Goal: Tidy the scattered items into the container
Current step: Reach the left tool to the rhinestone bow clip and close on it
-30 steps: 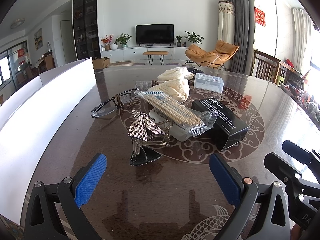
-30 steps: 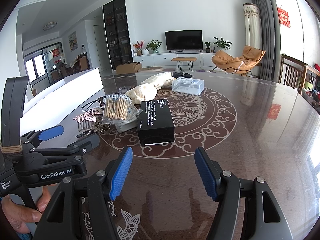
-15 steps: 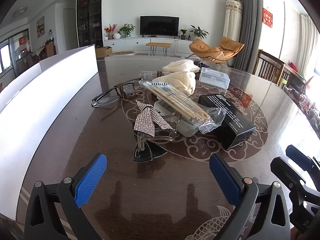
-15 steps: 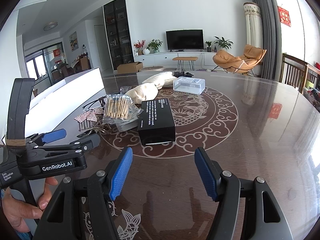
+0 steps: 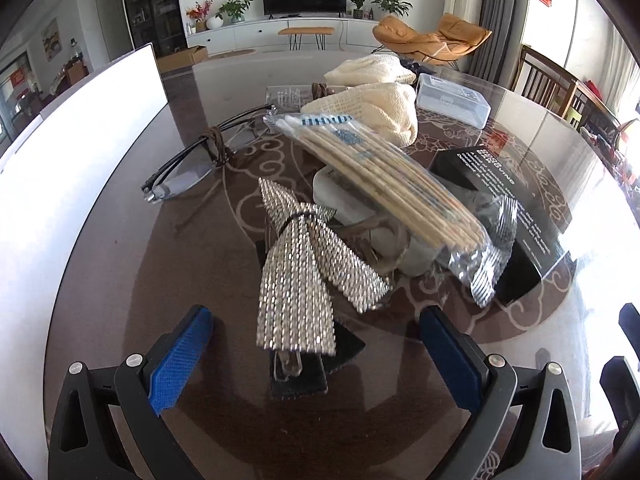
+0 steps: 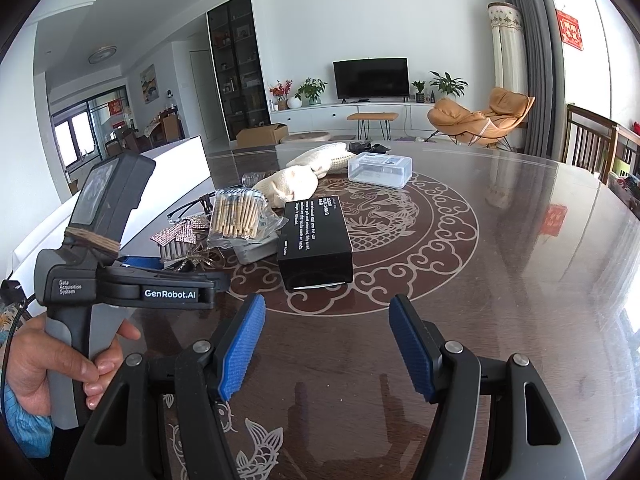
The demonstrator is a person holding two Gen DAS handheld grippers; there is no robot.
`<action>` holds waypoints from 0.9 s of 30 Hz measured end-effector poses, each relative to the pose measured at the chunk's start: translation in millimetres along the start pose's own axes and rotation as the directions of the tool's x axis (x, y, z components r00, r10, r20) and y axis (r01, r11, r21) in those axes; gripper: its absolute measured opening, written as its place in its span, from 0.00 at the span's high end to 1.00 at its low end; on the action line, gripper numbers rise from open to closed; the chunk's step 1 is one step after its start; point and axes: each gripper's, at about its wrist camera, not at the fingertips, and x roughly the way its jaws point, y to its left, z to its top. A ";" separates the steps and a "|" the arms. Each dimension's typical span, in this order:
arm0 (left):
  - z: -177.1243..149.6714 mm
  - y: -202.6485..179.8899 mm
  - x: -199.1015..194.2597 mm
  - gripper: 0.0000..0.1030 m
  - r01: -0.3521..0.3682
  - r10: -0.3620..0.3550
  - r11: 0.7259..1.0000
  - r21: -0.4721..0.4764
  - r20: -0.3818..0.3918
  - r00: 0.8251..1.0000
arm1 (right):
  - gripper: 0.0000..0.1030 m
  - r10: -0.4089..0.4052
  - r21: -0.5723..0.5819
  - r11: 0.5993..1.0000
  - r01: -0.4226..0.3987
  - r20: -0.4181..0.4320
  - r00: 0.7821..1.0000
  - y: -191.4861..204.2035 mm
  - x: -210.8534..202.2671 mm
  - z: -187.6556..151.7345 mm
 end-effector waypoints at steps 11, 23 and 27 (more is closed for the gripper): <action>11.6 12.1 4.6 0.03 0.021 -0.021 0.999 0.025 -0.015 1.000 | 0.36 0.009 0.006 1.000 -0.009 -0.001 1.000 -1.6 -3.5 0.6; -20.9 58.1 -31.7 0.49 0.087 -0.090 0.996 0.032 0.074 0.993 | 0.36 0.012 0.004 1.000 -0.012 -0.018 1.000 -1.9 -2.8 0.8; -21.0 62.0 -31.1 0.50 0.108 -0.108 0.994 0.007 0.083 0.991 | 0.36 -0.022 0.005 1.000 0.022 -0.053 0.998 -2.2 5.0 2.5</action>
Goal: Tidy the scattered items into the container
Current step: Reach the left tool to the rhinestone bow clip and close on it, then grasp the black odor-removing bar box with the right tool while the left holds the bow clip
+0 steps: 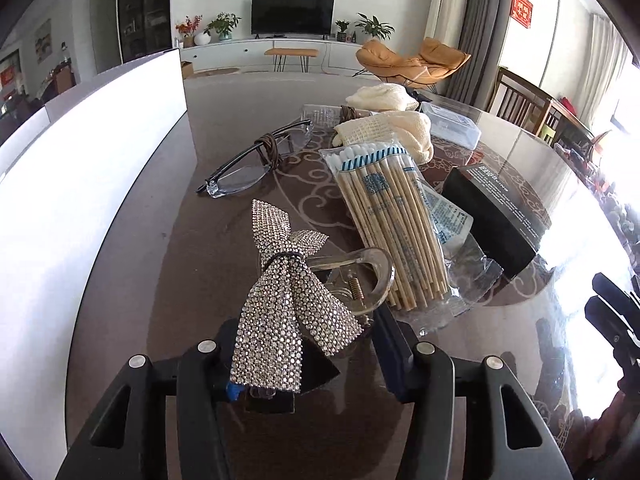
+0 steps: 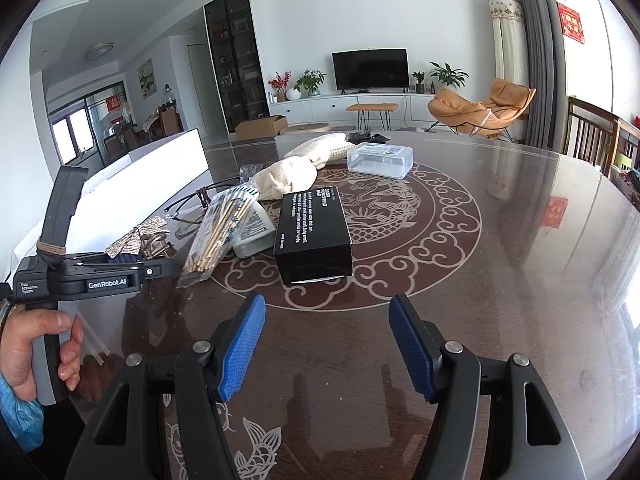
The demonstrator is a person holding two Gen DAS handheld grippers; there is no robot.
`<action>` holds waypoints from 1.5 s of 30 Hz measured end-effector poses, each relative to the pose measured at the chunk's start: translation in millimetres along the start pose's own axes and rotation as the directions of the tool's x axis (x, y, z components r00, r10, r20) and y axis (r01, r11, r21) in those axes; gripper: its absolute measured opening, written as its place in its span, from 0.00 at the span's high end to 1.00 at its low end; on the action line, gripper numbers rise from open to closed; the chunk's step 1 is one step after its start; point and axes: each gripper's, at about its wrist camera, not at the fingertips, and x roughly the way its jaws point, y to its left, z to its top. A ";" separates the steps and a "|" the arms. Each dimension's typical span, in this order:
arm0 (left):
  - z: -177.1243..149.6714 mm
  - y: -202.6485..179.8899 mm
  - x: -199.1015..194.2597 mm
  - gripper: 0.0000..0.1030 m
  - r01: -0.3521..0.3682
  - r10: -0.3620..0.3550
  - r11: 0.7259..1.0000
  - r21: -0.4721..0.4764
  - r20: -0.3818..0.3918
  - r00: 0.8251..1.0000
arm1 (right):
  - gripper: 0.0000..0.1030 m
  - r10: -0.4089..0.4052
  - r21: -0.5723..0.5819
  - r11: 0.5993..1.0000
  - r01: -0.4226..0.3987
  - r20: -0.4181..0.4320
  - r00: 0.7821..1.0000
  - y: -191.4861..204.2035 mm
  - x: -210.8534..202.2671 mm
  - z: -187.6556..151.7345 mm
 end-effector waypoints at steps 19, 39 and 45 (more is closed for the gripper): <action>-0.3 -8.4 6.0 0.49 -0.054 0.055 0.997 0.045 -0.010 0.998 | 0.36 -0.044 -0.234 0.972 -0.011 -0.229 0.972 26.1 112.7 68.7; -0.4 -3.4 9.0 0.29 -0.101 0.102 0.995 0.016 -0.023 0.995 | 0.35 0.015 -0.175 0.983 -0.061 -0.253 0.967 9.9 133.4 64.1; -0.4 -3.2 9.2 0.28 -0.101 0.101 0.995 0.016 -0.023 0.995 | 0.35 0.014 -0.176 0.983 -0.060 -0.253 0.967 10.4 133.5 64.2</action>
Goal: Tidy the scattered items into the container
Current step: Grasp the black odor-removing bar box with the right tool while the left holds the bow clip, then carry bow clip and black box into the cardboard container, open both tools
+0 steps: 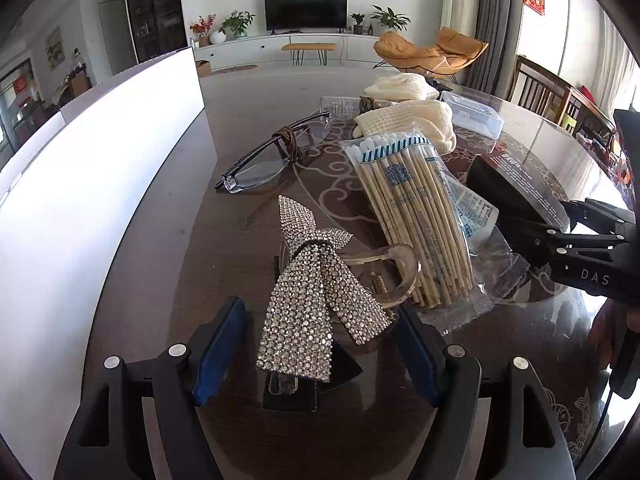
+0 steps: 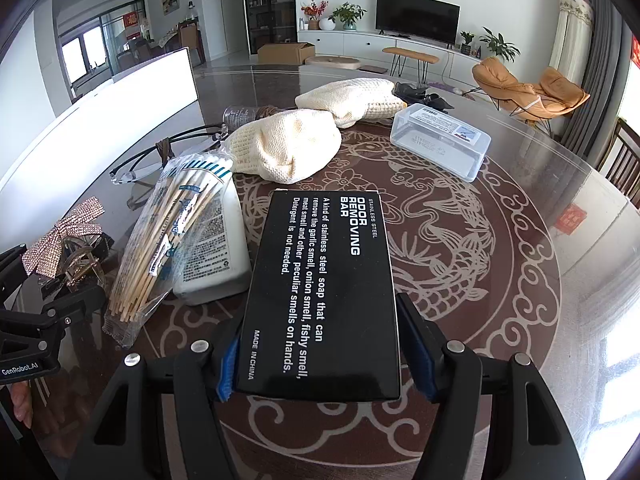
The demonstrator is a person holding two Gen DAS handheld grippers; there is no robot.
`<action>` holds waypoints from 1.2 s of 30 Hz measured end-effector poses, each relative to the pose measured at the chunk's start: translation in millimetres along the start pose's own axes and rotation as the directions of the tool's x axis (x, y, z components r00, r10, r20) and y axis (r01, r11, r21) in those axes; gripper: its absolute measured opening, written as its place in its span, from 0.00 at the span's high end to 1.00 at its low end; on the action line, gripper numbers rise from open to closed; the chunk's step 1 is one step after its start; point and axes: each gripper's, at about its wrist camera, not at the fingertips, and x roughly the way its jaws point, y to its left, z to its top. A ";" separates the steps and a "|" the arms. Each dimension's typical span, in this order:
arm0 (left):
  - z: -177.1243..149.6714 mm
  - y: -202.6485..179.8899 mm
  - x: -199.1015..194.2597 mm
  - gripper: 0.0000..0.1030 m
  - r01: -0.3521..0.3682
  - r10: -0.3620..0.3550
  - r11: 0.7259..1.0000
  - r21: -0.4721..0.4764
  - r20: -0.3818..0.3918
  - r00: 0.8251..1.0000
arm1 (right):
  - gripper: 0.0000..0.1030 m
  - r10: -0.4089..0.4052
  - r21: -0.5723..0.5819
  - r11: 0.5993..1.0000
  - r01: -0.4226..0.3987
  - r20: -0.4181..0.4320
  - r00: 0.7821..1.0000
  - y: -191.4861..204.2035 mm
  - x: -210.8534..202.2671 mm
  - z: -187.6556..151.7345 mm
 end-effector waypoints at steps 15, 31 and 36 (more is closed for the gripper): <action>-22.4 8.6 -28.4 0.52 0.134 -0.132 0.988 -0.075 0.029 0.991 | 0.43 0.028 0.020 0.999 -0.029 0.047 0.998 -1.0 -49.8 -38.7; 19.2 123.5 -141.4 0.52 0.085 -0.040 0.965 -0.249 0.182 0.983 | 0.43 0.336 -0.161 0.937 -0.311 0.155 0.929 135.9 -109.1 57.2; 20.3 217.3 -135.7 0.52 -0.075 0.122 0.921 -0.383 0.100 0.987 | 0.43 0.442 -0.266 0.879 -0.395 0.143 0.886 246.4 -87.7 138.1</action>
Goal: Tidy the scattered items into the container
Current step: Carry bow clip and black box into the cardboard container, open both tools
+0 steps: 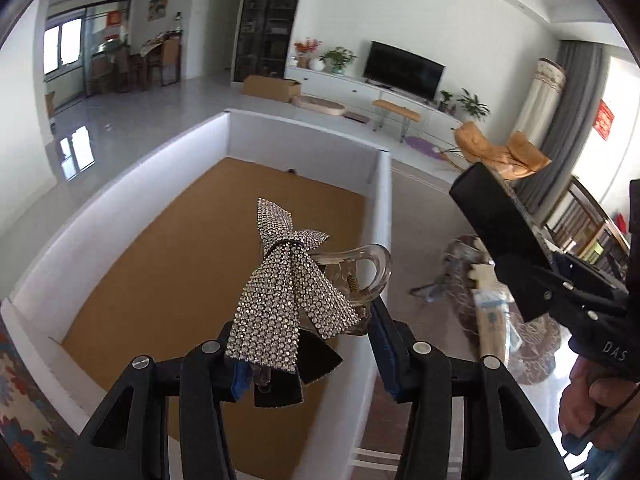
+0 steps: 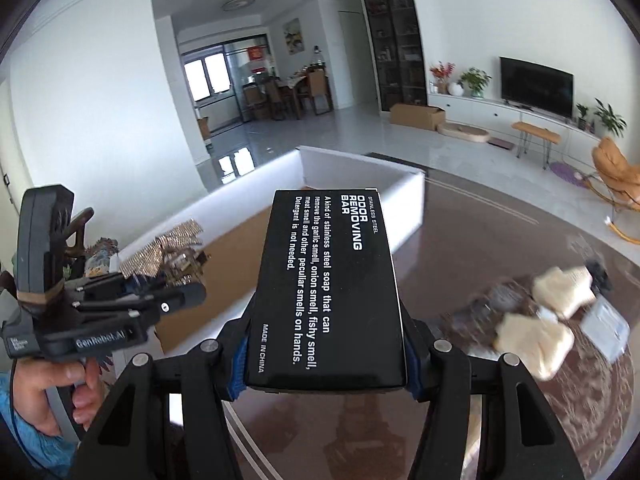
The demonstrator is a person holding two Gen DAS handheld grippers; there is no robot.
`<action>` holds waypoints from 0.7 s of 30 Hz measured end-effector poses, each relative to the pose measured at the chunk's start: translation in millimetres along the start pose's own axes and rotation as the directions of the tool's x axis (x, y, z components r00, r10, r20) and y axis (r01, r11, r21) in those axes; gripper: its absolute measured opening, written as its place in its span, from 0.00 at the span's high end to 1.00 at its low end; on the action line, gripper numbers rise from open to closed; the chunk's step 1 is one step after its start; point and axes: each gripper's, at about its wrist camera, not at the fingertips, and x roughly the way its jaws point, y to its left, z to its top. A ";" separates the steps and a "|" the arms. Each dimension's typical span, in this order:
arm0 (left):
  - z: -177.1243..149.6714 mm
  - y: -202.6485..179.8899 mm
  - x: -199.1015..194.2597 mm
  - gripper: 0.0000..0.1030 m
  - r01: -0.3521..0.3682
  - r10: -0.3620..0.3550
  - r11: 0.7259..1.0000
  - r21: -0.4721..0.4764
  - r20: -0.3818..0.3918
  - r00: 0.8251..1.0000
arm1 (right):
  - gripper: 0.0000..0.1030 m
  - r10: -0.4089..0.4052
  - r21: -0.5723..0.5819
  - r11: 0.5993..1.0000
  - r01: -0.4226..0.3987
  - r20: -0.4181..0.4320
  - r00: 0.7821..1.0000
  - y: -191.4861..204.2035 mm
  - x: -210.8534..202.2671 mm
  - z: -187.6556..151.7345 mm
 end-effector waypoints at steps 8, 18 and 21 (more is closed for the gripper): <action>16.5 66.5 44.4 0.52 -0.138 0.127 0.986 -0.095 -0.112 0.986 | 0.43 0.017 -0.042 0.999 -0.024 -0.174 0.985 66.8 133.4 50.5; 9.5 71.5 66.9 0.33 -0.174 0.155 0.983 -0.061 -0.245 0.957 | 0.40 0.093 -0.103 0.985 -0.135 -0.336 0.937 98.0 189.6 43.9; 5.1 59.6 69.1 0.30 -0.190 0.189 0.982 0.021 -0.254 0.949 | 0.40 0.036 -0.180 0.979 -0.099 -0.323 0.946 109.6 191.4 37.2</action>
